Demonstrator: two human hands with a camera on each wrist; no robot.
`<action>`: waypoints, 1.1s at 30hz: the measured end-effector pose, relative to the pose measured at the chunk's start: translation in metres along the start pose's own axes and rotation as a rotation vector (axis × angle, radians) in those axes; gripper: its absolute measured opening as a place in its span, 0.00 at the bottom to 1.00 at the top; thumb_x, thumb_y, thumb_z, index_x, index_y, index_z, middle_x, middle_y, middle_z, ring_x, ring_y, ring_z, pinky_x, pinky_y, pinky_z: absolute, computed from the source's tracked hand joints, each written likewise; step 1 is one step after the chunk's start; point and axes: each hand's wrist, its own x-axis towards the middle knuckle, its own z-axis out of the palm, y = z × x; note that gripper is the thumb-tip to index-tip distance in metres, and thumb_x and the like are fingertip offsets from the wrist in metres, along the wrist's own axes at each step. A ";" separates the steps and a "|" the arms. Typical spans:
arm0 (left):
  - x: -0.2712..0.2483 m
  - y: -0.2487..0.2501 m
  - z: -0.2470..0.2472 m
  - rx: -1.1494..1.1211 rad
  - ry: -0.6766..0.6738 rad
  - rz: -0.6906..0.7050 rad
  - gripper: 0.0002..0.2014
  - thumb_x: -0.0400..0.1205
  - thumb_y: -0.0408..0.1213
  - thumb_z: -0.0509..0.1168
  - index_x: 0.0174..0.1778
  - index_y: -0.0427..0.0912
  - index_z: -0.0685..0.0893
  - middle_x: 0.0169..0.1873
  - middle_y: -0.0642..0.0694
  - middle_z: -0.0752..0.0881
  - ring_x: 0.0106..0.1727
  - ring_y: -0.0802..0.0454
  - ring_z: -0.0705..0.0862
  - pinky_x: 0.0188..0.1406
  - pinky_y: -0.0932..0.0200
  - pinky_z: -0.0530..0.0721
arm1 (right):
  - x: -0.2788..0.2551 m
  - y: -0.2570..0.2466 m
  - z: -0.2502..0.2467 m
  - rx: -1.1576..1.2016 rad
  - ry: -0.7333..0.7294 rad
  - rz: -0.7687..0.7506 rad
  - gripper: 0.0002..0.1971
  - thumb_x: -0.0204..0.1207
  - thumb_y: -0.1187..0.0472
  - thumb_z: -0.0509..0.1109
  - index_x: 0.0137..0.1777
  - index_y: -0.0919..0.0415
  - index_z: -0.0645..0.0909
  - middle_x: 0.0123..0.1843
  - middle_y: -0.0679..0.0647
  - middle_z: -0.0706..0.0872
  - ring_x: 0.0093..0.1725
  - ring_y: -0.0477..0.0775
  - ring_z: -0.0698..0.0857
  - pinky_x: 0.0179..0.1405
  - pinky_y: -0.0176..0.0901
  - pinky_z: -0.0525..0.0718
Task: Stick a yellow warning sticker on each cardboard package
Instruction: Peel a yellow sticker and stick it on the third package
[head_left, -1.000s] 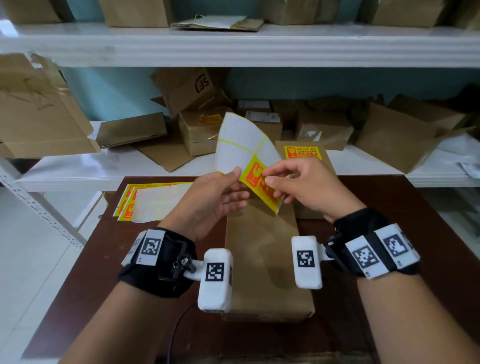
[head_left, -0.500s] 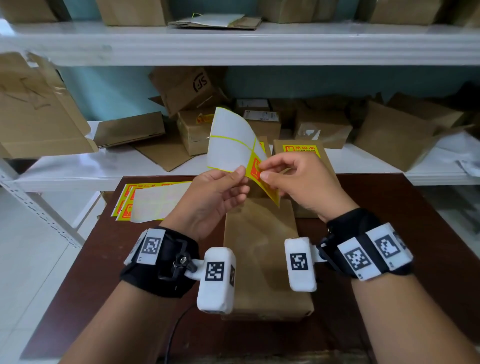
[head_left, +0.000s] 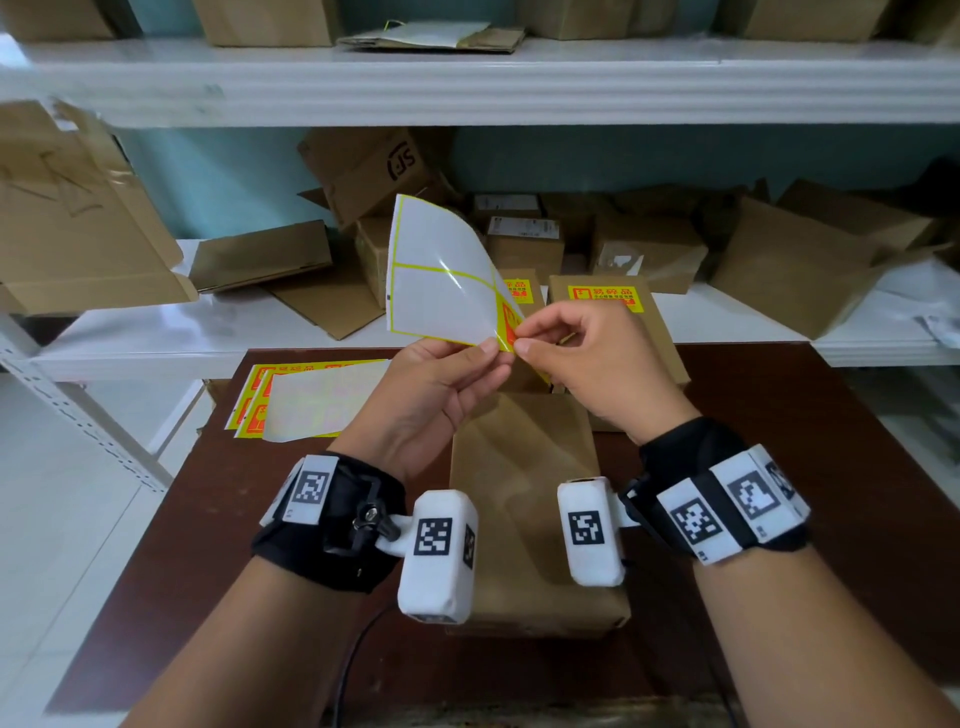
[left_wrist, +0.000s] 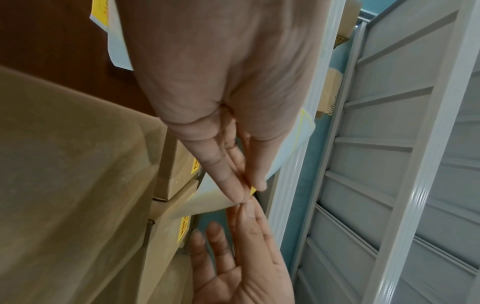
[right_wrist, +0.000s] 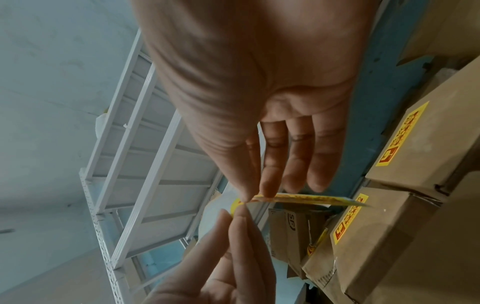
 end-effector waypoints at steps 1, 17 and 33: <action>0.000 0.000 0.000 -0.007 0.000 0.001 0.04 0.82 0.23 0.66 0.48 0.29 0.86 0.38 0.40 0.92 0.40 0.53 0.92 0.44 0.63 0.91 | 0.000 0.000 0.001 -0.004 0.004 0.002 0.02 0.75 0.58 0.80 0.46 0.52 0.92 0.35 0.43 0.89 0.31 0.37 0.83 0.36 0.39 0.83; 0.000 -0.001 -0.002 0.052 -0.011 -0.015 0.07 0.80 0.26 0.68 0.53 0.33 0.87 0.42 0.43 0.92 0.43 0.55 0.92 0.43 0.63 0.90 | -0.002 -0.006 0.003 0.001 -0.035 -0.015 0.05 0.76 0.59 0.78 0.43 0.45 0.90 0.36 0.43 0.91 0.37 0.40 0.88 0.41 0.44 0.89; 0.000 0.000 -0.005 0.133 -0.047 -0.015 0.10 0.76 0.32 0.72 0.51 0.32 0.88 0.47 0.39 0.93 0.50 0.49 0.93 0.51 0.58 0.91 | -0.003 -0.006 0.002 -0.025 -0.057 0.019 0.03 0.76 0.55 0.78 0.46 0.50 0.93 0.38 0.44 0.93 0.39 0.44 0.90 0.43 0.47 0.90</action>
